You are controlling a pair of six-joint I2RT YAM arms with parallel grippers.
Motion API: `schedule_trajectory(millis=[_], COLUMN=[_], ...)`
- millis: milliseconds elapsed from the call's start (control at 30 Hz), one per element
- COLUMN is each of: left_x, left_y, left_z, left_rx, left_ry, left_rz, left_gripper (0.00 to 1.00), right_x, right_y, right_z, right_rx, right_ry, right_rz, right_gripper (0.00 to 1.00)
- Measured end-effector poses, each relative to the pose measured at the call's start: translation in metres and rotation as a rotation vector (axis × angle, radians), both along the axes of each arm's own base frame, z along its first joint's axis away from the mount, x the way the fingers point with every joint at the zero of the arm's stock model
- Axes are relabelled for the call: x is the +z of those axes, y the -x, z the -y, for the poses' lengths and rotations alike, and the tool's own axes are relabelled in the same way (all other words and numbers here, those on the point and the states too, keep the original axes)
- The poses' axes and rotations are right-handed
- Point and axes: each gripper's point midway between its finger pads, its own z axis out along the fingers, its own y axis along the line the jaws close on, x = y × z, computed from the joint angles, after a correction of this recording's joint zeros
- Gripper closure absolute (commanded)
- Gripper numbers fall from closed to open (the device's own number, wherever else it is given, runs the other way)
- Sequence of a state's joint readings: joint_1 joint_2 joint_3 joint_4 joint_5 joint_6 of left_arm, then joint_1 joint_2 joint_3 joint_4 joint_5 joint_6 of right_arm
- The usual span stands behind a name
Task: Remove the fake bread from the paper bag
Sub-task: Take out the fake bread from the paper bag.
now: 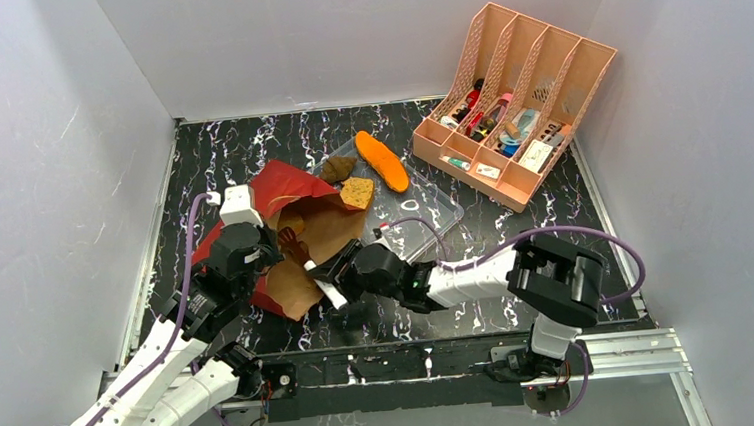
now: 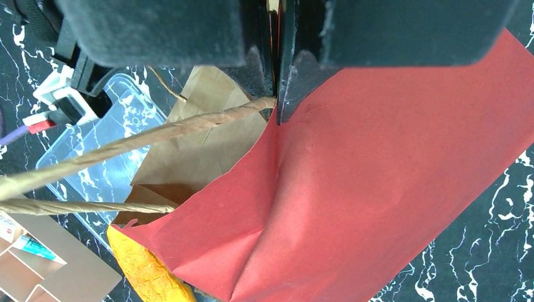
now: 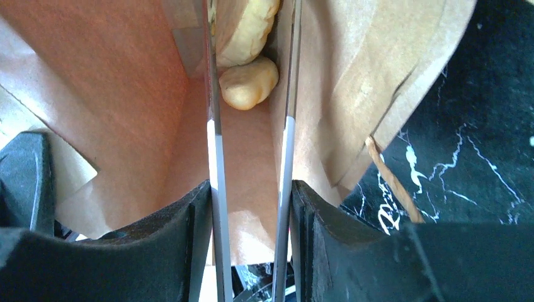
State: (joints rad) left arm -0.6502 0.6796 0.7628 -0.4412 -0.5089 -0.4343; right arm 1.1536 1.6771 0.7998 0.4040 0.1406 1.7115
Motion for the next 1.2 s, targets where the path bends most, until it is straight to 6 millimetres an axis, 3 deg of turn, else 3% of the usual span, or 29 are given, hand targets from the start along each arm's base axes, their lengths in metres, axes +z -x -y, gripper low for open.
schedule_trajectory(millis=[367,667,833,967,1200], left_x=[0.000,-0.001,-0.003,-0.006,-0.012], left_y=[0.000,-0.001,-0.005,-0.007,-0.014], left_z=[0.001,0.003,0.002,-0.001,-0.012], left_rx=[-0.008,-0.009,0.014,0.048,0.135], left_ry=[0.002,0.000,-0.001,-0.008,-0.050], left_rz=[-0.002,-0.002,-0.010,-0.014,-0.029], left_gripper=[1.00,1.00,1.00,1.00,1.00], right_x=[-0.012,-0.019,-0.019,-0.003,0.051], right_y=[-0.030,-0.050,-0.050,-0.043,-0.022], right_z=[-0.016,-0.021,-0.018,-0.006,0.035], right_rx=[-0.031,-0.018,0.007,0.028,0.037], right_ry=[-0.016,-0.031,-0.007,0.017,-0.016], right_rz=[0.005,0.017,0.056,0.103,0.218], right_gripper=[0.59,0.88,0.95,0.97,1.00])
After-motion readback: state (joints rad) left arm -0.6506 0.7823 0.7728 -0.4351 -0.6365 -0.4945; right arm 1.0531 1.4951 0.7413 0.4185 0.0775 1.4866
